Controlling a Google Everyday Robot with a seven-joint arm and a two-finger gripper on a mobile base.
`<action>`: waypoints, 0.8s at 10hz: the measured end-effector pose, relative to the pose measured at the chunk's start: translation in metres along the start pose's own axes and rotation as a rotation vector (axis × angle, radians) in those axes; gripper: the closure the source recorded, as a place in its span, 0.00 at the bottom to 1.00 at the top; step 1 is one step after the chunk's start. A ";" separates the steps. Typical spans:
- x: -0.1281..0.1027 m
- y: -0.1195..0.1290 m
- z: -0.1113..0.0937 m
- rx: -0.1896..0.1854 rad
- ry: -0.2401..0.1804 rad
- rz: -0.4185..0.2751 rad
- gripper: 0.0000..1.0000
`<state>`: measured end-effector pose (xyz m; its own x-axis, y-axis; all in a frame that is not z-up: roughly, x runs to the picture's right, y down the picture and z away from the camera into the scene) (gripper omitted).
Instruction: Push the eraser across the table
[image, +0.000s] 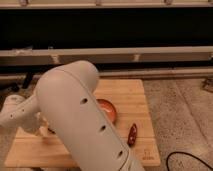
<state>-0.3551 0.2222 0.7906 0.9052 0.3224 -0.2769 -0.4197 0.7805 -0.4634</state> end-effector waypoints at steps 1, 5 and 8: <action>-0.001 0.004 -0.003 -0.002 -0.005 -0.010 0.87; -0.001 0.018 -0.002 -0.022 -0.001 -0.029 0.94; 0.008 0.022 0.021 -0.047 0.050 -0.018 0.94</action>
<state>-0.3554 0.2534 0.7957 0.9088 0.2799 -0.3094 -0.4067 0.7598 -0.5073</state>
